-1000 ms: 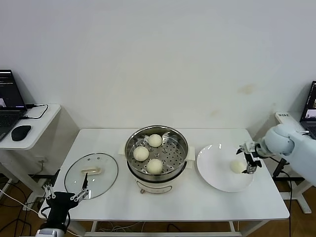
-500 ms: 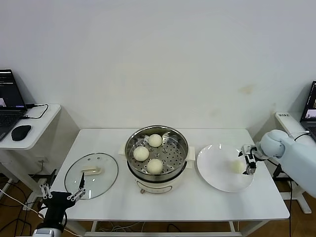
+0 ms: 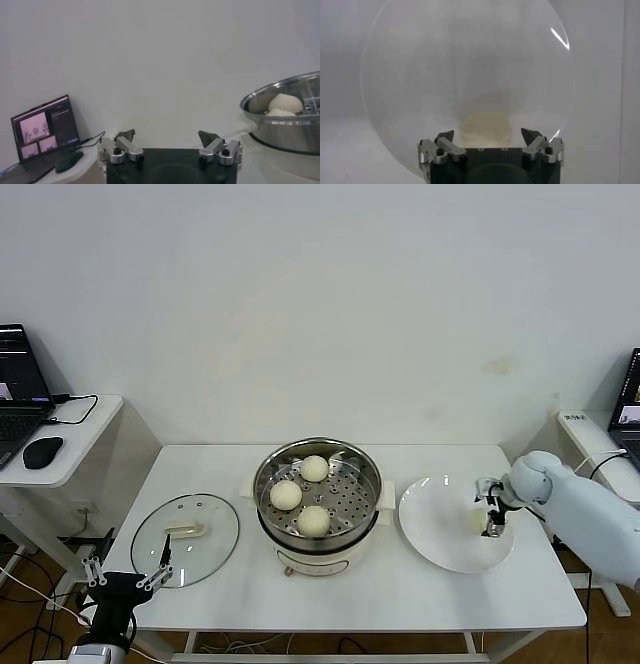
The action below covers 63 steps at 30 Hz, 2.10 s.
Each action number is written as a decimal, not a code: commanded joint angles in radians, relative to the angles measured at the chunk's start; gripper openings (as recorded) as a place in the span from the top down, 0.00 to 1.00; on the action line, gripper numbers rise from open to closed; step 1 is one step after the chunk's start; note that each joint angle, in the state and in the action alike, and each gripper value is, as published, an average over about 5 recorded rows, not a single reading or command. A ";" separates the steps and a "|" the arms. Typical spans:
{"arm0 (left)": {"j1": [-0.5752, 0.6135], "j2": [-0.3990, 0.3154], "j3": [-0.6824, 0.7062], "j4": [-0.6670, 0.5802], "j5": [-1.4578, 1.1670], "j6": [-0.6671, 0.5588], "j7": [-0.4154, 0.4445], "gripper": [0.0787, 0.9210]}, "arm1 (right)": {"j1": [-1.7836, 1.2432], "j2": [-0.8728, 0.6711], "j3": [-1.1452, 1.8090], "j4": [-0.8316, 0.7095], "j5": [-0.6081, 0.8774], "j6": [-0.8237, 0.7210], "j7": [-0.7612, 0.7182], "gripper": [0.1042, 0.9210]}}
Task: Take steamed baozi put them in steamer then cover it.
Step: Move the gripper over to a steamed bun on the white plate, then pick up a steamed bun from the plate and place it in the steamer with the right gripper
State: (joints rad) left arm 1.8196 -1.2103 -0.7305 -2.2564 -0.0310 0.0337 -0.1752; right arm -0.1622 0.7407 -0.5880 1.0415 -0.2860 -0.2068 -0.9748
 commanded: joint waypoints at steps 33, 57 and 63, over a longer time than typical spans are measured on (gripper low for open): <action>-0.004 0.003 0.005 -0.008 0.002 0.000 0.002 0.12 | 0.224 -0.149 -0.166 0.259 0.178 -0.074 -0.031 0.49; -0.032 -0.007 0.033 -0.007 0.003 0.000 0.001 0.12 | 0.775 0.139 -0.565 0.590 0.799 -0.418 0.174 0.48; -0.022 -0.023 0.024 -0.018 0.006 0.000 0.000 0.12 | 0.680 0.243 -0.563 0.548 0.874 -0.496 0.251 0.47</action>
State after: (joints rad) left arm 1.7956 -1.2259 -0.7055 -2.2688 -0.0260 0.0338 -0.1747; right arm 0.5031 0.8201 -1.0888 1.5701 0.4079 -0.5796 -0.8292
